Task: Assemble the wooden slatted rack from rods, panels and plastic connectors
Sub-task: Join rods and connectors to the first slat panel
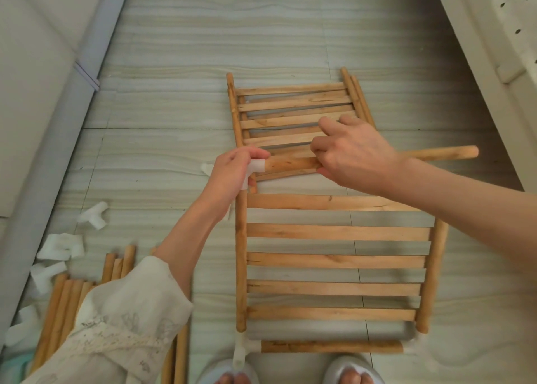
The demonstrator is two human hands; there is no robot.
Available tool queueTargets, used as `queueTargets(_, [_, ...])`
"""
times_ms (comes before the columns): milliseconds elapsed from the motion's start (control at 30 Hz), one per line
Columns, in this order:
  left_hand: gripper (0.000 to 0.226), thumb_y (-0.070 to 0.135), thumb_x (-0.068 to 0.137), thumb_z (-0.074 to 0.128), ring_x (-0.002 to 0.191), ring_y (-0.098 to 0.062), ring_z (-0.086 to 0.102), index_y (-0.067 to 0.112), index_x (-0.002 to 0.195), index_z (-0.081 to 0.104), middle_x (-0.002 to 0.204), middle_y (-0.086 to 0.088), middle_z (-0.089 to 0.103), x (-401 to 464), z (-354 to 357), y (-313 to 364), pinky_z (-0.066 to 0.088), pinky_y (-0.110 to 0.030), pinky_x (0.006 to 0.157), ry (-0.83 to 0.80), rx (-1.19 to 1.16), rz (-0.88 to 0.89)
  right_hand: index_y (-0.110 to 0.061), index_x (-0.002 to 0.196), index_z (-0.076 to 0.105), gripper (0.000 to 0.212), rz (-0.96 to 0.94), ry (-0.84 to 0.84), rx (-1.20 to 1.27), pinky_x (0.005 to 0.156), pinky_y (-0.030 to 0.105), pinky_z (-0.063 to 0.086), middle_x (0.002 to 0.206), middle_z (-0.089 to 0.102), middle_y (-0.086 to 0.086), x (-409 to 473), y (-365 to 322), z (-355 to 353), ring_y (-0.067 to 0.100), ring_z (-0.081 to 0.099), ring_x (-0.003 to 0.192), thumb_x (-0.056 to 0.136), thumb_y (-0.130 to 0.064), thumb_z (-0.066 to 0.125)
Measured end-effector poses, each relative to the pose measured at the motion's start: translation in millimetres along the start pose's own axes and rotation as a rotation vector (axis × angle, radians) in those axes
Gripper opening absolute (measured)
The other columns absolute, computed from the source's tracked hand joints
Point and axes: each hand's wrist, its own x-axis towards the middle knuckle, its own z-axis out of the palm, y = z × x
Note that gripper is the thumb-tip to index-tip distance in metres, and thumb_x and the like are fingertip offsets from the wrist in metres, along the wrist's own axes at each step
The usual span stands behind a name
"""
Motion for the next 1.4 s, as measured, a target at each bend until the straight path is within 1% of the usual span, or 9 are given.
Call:
queueTargets(233, [0.019, 0.022, 0.094, 0.051, 0.072, -0.014, 0.059, 0.023, 0.109, 0.063, 0.094, -0.002, 0.063, 5.0, -8.7, 28.5, 0.052, -0.024, 0.071, -0.292, 0.444, -0.042, -0.016, 0.045, 0.061, 0.028, -0.001, 0.027, 0.051, 0.048, 0.023, 0.035, 0.054, 0.058, -0.006, 7.6, -9.0, -5.5, 0.021, 0.056, 0.068, 0.050, -0.023, 0.087])
queueTargets(333, [0.031, 0.039, 0.085, 0.065, 0.062, -0.014, 0.059, 0.026, 0.113, 0.064, 0.106, 0.003, 0.063, 4.9, -4.2, 24.4, 0.052, -0.027, 0.075, -0.251, 0.541, 0.038, -0.016, 0.045, 0.061, 0.028, 0.013, 0.039, 0.071, 0.048, 0.023, 0.033, 0.054, 0.058, -0.006, 10.4, -10.7, -9.1, 0.021, 0.056, 0.067, 0.048, -0.023, 0.087])
queueTargets(533, [0.031, 0.028, 0.084, 0.069, 0.065, -0.005, 0.054, 0.021, 0.114, 0.067, 0.113, 0.005, 0.058, 7.3, 1.9, 17.0, 0.044, -0.015, 0.057, -0.170, 0.402, 0.036, -0.019, 0.044, 0.065, 0.032, 0.177, 0.044, 0.190, 0.050, 0.021, 0.036, 0.052, 0.059, -0.009, 11.5, -14.8, -5.5, 0.020, 0.059, 0.069, 0.043, -0.040, 0.089])
queueTargets(733, [0.027, 0.024, 0.085, 0.069, 0.081, -0.019, 0.063, 0.020, 0.111, 0.068, 0.110, -0.005, 0.065, 12.8, -12.0, 13.5, 0.055, -0.034, 0.082, -0.148, 0.393, -0.030, -0.014, 0.083, 0.075, 0.018, 0.776, 0.390, 0.512, 0.055, 0.026, 0.041, 0.082, 0.071, 0.002, -36.4, -12.8, -1.7, 0.030, 0.059, 0.081, 0.074, -0.029, 0.072])
queueTargets(833, [0.020, 0.022, 0.084, 0.069, 0.088, -0.023, 0.063, 0.024, 0.104, 0.068, 0.107, -0.006, 0.066, 13.5, -21.9, 14.4, 0.052, -0.042, 0.090, -0.171, 0.384, -0.041, -0.018, 0.121, 0.062, 0.043, 1.264, 0.345, 0.885, 0.082, 0.022, 0.035, 0.104, 0.064, 0.000, -83.2, -4.5, -2.7, 0.015, 0.052, 0.100, 0.082, -0.035, 0.069])
queueTargets(933, [0.021, 0.020, 0.086, 0.067, 0.079, -0.008, 0.056, 0.023, 0.107, 0.067, 0.104, -0.006, 0.064, 13.0, -22.4, 16.5, 0.041, -0.027, 0.085, -0.221, 0.441, -0.012, -0.019, 0.140, 0.042, 0.069, 1.669, 0.246, 1.236, 0.091, 0.023, 0.032, 0.128, 0.052, 0.005, -117.6, 1.0, 7.6, 0.015, 0.047, 0.115, 0.081, -0.039, 0.070])
queueTargets(1100, [0.025, 0.020, 0.090, 0.061, 0.093, -0.012, 0.060, 0.019, 0.116, 0.063, 0.102, -0.005, 0.067, 12.1, -19.4, 27.3, 0.042, -0.024, 0.081, -0.287, 0.573, -0.018, -0.018, 0.127, 0.058, 0.056, 1.503, 0.058, 1.640, 0.096, 0.031, 0.041, 0.119, 0.061, 0.002, -130.3, 6.1, 20.5, 0.016, 0.055, 0.111, 0.078, -0.041, 0.072])
queueTargets(1300, [0.045, 0.063, 0.089, 0.038, 0.110, -0.022, 0.055, 0.034, 0.121, 0.049, 0.119, 0.003, 0.061, 7.5, 19.4, 66.2, 0.042, -0.034, 0.092, -0.399, 1.541, 0.158, -0.015, 0.138, 0.046, 0.060, 1.446, 0.173, 1.716, 0.080, 0.013, 0.036, 0.116, 0.062, -0.002, -146.8, 2.5, 13.9, 0.004, 0.055, 0.100, 0.082, -0.020, 0.070])
queueTargets(1400, [0.057, 0.065, 0.089, 0.029, 0.111, -0.022, 0.056, 0.033, 0.134, 0.038, 0.124, 0.003, 0.059, -2.6, 77.5, 77.1, 0.047, -0.036, 0.092, -0.443, 1.362, 0.456, -0.014, 0.135, 0.049, 0.055, 1.404, 0.235, 1.862, 0.078, 0.010, 0.041, 0.112, 0.066, -0.003, -148.9, -11.9, 12.5, 0.000, 0.058, 0.102, 0.083, -0.015, 0.068])
